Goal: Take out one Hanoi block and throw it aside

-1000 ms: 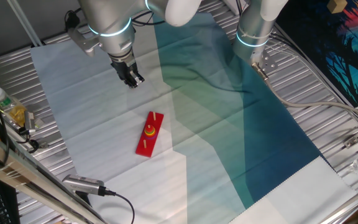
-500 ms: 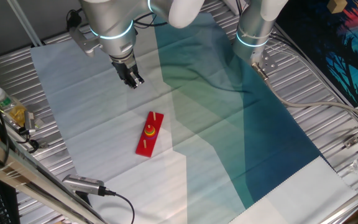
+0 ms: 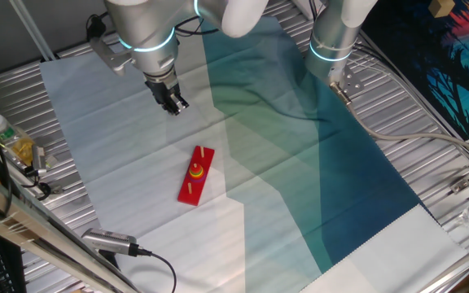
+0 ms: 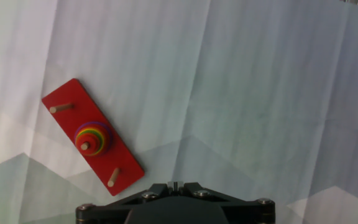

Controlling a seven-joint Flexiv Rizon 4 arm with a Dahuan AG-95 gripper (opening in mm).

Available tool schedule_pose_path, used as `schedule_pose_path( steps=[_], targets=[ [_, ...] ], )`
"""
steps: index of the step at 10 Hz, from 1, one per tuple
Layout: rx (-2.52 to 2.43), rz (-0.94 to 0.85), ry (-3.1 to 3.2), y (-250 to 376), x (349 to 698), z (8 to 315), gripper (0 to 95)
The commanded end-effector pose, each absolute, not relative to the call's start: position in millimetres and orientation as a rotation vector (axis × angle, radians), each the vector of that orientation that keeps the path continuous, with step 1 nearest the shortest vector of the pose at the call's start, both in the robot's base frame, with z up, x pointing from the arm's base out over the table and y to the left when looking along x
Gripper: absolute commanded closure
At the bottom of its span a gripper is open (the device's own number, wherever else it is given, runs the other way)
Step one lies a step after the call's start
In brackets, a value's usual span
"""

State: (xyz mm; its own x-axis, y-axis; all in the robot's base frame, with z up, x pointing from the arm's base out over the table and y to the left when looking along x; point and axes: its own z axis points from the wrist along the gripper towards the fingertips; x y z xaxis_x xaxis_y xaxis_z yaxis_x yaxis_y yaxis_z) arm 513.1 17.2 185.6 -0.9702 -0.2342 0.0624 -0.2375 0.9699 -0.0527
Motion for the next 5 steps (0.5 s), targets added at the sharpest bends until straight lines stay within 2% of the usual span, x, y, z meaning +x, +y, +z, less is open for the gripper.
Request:
schedule_pose_path(
  steps=[1, 5],
  targets=[
    [0.387, 0.047, -3.056, 18.4, 515.8, 185.2, 95.0],
    [0.528, 0.056, -3.018, 18.4, 515.8, 185.2, 95.0]
  ],
)
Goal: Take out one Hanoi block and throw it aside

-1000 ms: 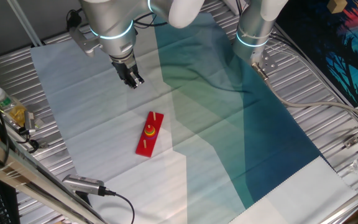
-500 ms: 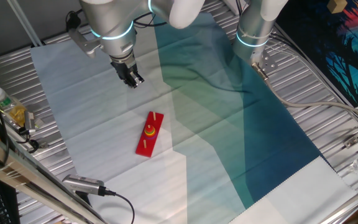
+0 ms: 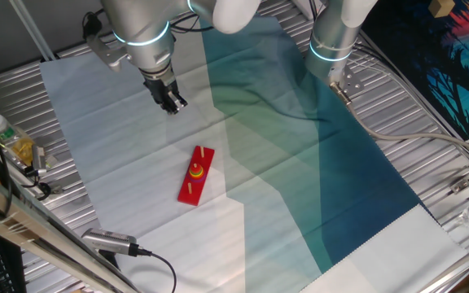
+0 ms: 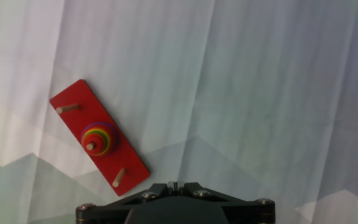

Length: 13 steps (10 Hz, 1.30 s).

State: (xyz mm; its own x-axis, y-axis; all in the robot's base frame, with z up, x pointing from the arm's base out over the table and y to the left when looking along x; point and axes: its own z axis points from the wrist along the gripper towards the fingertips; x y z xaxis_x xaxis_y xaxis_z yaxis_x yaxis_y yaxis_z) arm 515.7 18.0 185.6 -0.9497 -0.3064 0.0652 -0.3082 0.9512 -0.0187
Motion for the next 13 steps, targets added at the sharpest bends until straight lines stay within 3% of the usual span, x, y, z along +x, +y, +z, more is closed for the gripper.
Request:
schedule_pose_path(
  steps=[1, 13],
  targets=[
    [0.576, 0.063, -3.008, 18.4, 515.8, 185.2, 95.0],
    [0.806, 0.047, -2.949, 18.9, 516.0, 184.9, 95.0]
  ],
)
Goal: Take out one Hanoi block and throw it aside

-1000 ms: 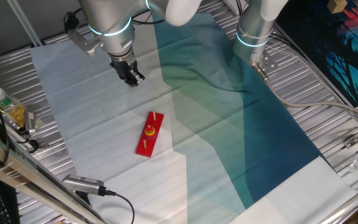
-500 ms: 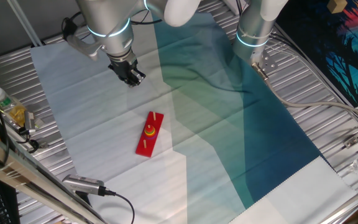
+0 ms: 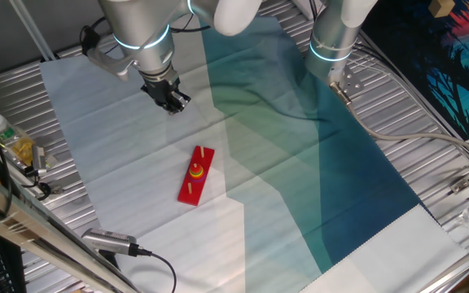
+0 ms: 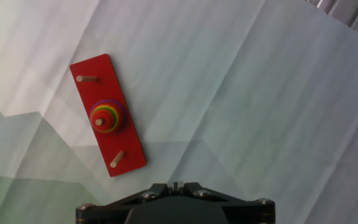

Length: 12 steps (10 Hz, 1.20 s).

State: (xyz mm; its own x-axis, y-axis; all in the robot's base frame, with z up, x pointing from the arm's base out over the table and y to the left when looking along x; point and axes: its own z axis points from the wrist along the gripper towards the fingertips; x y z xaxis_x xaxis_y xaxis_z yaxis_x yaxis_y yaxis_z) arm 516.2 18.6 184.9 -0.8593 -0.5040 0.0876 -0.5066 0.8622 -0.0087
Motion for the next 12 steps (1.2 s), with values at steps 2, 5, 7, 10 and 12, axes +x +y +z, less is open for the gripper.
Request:
schedule_pose_path(
  steps=[2, 5, 7, 10, 12],
  targets=[
    [0.812, 0.046, -2.946, 20.0, 516.3, 184.6, 95.0],
    [0.771, 0.052, -2.948, 38.3, 518.4, 188.2, 95.0],
    [0.734, 0.056, -2.960, 54.3, 518.4, 185.2, 95.0],
    [0.661, 0.060, -2.981, 81.4, 515.7, 180.2, 95.0],
    [0.634, 0.042, -2.994, 97.4, 515.9, 177.2, 95.0]
  ],
)
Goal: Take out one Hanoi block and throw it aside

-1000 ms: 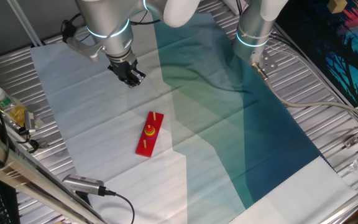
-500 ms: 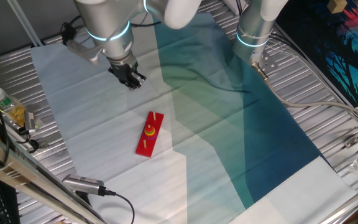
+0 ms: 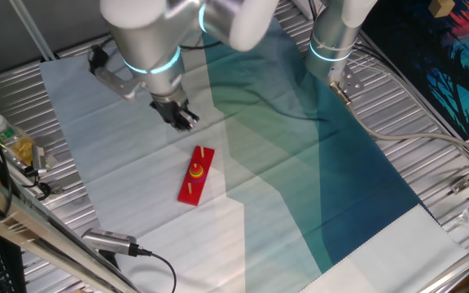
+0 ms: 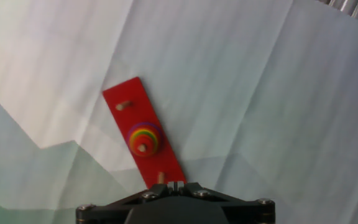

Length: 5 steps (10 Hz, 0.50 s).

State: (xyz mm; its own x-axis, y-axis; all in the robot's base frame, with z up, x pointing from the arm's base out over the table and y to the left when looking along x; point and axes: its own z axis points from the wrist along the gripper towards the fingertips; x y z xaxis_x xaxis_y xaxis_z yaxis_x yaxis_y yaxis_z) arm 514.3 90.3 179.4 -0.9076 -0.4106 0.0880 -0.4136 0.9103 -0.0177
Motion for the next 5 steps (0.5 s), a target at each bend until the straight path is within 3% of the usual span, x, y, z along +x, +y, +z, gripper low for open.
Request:
schedule_pose_path(
  steps=[1, 2, 4, 5],
  targets=[
    [0.627, 0.021, -2.998, 104.9, 515.7, 174.3, 95.0],
    [0.629, 0.017, -2.997, 110.0, 515.4, 172.5, 76.0],
    [0.637, 0.002, -2.996, 115.2, 515.3, 169.8, 76.0],
    [0.641, 0.000, -2.996, 115.6, 515.3, 169.0, 57.0]
  ],
)
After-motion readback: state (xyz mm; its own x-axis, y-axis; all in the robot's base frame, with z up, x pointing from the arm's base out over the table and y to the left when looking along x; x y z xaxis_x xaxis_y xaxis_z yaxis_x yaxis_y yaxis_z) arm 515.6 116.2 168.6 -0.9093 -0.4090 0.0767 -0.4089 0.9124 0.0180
